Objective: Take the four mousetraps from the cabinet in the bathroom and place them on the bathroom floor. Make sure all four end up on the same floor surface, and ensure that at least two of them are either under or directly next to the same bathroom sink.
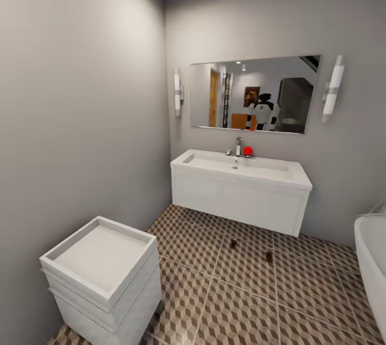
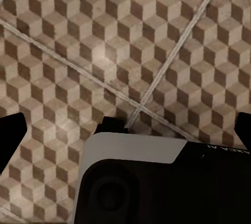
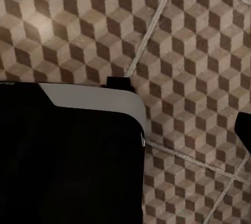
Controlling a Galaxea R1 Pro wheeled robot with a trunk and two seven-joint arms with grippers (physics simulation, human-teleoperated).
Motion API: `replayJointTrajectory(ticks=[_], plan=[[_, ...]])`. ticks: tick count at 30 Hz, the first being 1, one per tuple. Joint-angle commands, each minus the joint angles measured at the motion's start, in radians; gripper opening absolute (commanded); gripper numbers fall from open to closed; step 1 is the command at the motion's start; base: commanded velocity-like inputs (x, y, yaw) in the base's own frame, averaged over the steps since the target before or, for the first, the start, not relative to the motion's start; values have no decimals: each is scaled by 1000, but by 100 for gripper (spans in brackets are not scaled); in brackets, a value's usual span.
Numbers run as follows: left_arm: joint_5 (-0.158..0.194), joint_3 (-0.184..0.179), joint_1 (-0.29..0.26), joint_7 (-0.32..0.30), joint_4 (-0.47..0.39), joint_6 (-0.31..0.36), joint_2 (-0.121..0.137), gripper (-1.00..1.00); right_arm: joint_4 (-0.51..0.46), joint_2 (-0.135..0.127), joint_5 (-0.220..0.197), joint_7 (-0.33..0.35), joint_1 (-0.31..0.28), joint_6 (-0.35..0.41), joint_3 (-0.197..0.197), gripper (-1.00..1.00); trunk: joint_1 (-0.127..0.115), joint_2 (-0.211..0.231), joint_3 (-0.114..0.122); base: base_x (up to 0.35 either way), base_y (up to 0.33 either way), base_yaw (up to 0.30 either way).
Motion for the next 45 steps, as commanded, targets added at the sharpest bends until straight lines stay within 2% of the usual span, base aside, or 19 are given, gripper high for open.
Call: replayJointTrajectory(ticks=[1,31,45], plan=[[8,-9,-1,2,1,-3,0,100,3,0,11,-5,-1,-3,-8,100,0,-1,-1,0,0,277],[12,-8,0,4,-1,-2,3,100,3,1,12,-5,-1,11,-7,100,0,-1,-13,0,0,292],[2,-11,0,2,-9,-2,6,100,2,2,12,-8,-1,2,-7,100,0,-1,-22,0,0,294]])
